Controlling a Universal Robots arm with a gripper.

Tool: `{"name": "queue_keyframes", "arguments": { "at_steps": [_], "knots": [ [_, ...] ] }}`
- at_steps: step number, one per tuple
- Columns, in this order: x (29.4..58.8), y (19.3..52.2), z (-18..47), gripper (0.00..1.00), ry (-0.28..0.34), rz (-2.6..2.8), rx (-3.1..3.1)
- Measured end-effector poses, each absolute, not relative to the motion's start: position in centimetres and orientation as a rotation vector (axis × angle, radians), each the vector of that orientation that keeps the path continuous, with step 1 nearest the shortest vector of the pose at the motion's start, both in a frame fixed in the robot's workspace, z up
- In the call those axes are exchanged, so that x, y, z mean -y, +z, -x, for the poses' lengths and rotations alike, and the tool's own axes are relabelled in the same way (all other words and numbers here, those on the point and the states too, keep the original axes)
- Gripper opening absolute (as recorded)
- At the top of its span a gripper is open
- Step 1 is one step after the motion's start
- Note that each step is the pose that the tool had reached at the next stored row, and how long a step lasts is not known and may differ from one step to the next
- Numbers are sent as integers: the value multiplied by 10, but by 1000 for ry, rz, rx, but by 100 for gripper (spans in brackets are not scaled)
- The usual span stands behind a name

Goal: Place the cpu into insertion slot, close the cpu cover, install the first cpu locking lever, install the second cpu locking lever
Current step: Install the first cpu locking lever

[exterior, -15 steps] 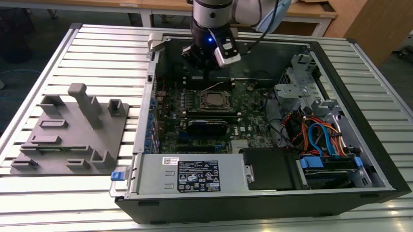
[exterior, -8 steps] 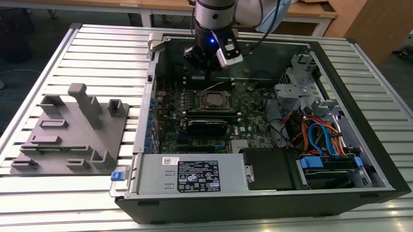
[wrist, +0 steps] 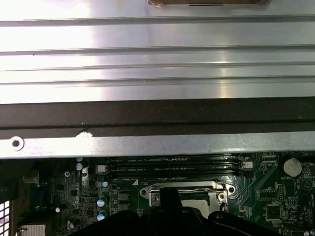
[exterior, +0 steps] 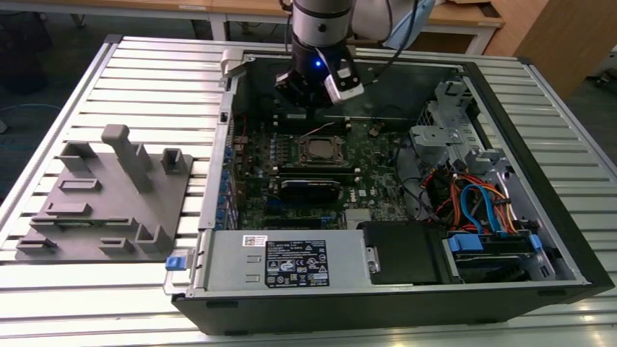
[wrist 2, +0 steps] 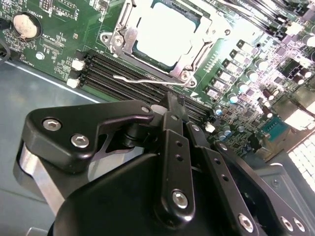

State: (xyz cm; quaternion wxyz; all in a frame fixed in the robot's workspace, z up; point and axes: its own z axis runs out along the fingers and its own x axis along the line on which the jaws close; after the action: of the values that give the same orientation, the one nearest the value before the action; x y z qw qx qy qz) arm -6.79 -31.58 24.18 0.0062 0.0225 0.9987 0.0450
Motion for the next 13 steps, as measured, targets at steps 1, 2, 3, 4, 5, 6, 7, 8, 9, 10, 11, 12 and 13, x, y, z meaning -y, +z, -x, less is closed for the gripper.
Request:
{"name": "queue_keyframes", "arguments": {
  "at_steps": [1,2,3,4,5,6,7,8,9,10,11,12,13],
  "knots": [
    [316,242,68,10,141,-70,-3125],
    [316,242,67,10,140,-71,-3125],
    [316,241,67,10,141,-71,-3125],
    [316,241,67,10,141,-71,-3125],
    [316,241,66,10,141,-71,-3125],
    [316,241,66,10,141,-71,-3125],
    [316,240,65,10,141,-71,-3125],
    [316,240,64,10,141,-71,-3125],
    [316,240,64,10,141,-71,-3125],
    [316,239,63,10,141,-71,-3125],
    [316,238,62,10,141,-71,-3125],
    [316,237,62,10,141,-71,-3125],
    [316,237,61,10,141,-71,-3125]
  ]
}}
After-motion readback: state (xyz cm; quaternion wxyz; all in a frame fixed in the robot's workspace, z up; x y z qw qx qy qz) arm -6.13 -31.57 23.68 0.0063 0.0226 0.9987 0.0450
